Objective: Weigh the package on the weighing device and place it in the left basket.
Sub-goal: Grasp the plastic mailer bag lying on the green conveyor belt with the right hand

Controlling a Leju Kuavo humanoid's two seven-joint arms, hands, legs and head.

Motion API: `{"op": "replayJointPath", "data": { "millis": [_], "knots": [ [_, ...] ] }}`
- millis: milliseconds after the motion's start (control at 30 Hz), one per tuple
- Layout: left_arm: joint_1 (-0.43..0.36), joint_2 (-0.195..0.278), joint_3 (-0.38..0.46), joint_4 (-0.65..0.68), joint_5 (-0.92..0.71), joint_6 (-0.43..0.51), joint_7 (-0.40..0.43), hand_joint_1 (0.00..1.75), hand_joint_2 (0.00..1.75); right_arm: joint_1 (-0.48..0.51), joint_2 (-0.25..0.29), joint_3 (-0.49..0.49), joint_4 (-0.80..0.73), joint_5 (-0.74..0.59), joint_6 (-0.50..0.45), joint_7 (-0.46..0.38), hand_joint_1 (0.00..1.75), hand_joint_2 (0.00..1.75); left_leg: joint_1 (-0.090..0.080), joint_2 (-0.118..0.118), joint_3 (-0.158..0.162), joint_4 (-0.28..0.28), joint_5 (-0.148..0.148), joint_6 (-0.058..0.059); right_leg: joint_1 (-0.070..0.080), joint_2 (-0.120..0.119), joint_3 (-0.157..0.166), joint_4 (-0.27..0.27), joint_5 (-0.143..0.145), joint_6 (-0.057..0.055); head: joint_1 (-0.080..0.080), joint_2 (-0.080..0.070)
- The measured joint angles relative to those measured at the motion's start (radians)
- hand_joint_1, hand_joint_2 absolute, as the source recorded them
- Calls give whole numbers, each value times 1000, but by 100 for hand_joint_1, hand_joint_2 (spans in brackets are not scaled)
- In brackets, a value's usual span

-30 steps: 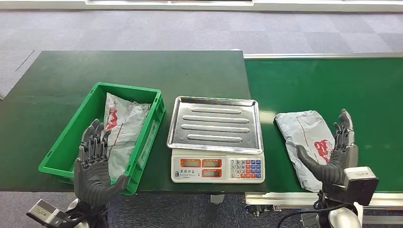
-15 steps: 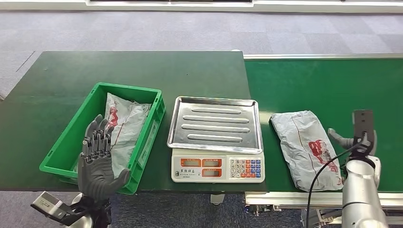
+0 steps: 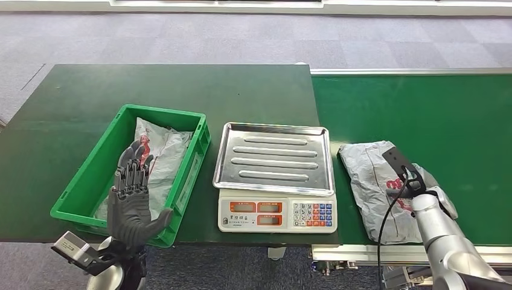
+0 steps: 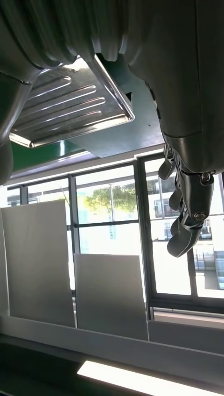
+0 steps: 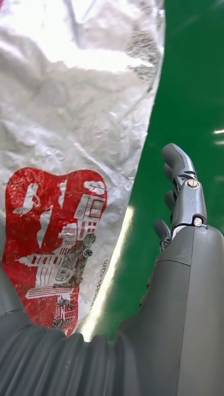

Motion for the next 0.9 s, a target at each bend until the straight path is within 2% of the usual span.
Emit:
{"op": "replayJointPath", "data": {
  "millis": [33,133,167,267,533,733,900],
  "knots": [
    [-1,0,0,2,0,1,2,0,175,-5,-1,13,6,17,11,11,11,175,0,0,0,0,0,0,0,0,0,0,0,0,0,0],
    [-5,-2,0,8,0,8,7,0,175,-18,-8,62,21,94,62,75,70,175,0,0,0,0,0,0,0,0,0,0,0,0,0,0],
    [-6,-4,0,11,-2,11,9,0,175,-21,-10,82,25,124,80,101,103,175,0,0,0,0,0,0,0,0,0,0,0,0,0,0],
    [-9,-11,0,19,-7,18,13,0,175,-23,-16,130,33,179,115,144,175,175,0,0,0,0,0,0,0,0,0,0,0,0,0,0],
    [-12,-23,0,29,-12,21,13,0,175,-36,-30,183,47,215,210,137,175,175,0,-1,0,0,0,0,0,-1,0,0,0,0,0,0],
    [-14,-26,0,32,-12,22,14,0,175,-47,-40,192,58,220,232,133,175,175,0,-1,0,0,0,0,0,-1,1,0,0,0,0,0],
    [-16,-28,0,34,-13,24,14,0,175,-51,-45,196,63,222,254,85,175,175,0,-1,0,0,0,0,0,-1,0,0,0,0,0,0]
  ]
}}
